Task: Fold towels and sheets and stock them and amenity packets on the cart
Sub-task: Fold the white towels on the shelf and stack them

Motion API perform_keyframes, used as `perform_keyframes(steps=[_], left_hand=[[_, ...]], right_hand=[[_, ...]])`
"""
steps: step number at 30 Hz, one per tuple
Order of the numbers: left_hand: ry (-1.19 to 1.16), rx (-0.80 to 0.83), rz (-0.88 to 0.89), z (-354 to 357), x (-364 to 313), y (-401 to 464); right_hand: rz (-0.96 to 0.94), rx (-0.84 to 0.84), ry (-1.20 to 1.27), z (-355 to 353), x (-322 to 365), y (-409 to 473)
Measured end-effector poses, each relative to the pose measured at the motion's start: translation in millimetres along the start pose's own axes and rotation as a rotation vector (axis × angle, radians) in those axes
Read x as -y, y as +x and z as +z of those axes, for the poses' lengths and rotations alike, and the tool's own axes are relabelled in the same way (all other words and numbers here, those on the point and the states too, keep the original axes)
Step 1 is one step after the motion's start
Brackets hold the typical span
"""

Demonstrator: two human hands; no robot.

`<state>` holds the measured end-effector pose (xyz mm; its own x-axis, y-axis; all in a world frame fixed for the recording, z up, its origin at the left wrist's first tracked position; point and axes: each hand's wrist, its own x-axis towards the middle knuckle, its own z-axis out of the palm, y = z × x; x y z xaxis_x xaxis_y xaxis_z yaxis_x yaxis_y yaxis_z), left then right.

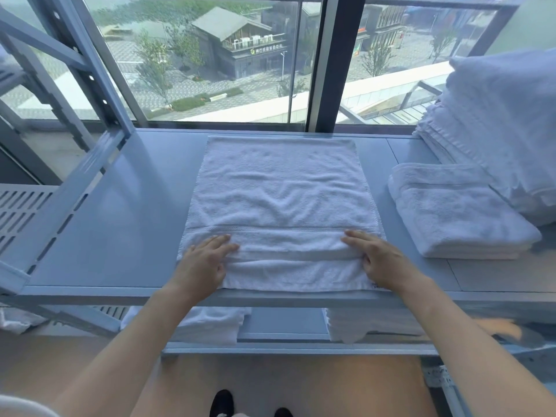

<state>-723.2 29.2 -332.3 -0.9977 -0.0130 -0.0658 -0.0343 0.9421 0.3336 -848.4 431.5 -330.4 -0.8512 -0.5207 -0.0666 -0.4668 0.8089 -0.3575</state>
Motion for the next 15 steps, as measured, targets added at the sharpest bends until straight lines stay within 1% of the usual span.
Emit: perform_keyframes(steps=[2, 5, 6, 7, 9, 11, 13, 15], left_hand=[[-0.011, -0.054, -0.027, 1, -4, 6], [-0.021, -0.048, -0.076, -3, -8, 16], [-0.012, -0.054, -0.055, -6, -11, 21], [-0.009, -0.090, -0.004, -9, -17, 25], [-0.019, -0.156, 0.138, -9, -37, 31], [-0.010, -0.151, 0.245, -1, -59, 35], [0.008, -0.134, 0.249, 11, -74, 37], [0.023, -0.177, 0.216, 19, -77, 39]], right_hand=[[0.001, 0.001, 0.000, -5, 1, 7], [0.034, 0.094, -0.023, -17, 5, 17], [0.048, 0.095, -0.035, -20, 10, 21], [0.038, 0.055, -0.037, -20, 20, 24], [-0.067, -0.042, -0.002, -13, 51, 29], [-0.204, -0.035, 0.025, 2, 84, 32], [-0.259, -0.009, 0.018, 17, 105, 33], [-0.251, -0.049, 0.009, 26, 108, 35]])
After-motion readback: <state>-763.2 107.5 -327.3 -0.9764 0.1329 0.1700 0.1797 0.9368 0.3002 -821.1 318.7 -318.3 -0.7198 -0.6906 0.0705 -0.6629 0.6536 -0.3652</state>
